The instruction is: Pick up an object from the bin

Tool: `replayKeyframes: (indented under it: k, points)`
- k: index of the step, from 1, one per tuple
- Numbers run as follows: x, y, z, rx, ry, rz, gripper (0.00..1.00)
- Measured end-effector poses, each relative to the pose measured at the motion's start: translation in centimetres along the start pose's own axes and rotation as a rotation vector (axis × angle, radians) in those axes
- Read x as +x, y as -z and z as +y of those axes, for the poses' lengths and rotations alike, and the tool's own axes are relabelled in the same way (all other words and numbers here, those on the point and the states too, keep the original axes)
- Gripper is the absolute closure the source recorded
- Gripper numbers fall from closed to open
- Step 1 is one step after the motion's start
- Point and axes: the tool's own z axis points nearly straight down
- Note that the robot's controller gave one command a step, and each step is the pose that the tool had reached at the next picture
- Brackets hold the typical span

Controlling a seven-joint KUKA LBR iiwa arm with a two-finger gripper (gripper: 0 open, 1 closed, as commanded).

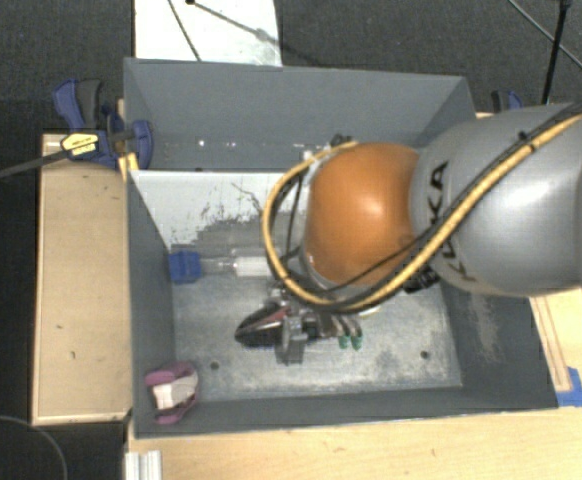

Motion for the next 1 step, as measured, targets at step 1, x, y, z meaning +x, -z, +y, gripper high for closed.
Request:
replayKeyframes:
  k: [1]
  points:
    - [-1.16, 6.98, 0.11, 0.000, -0.005, -0.001, 1.00]
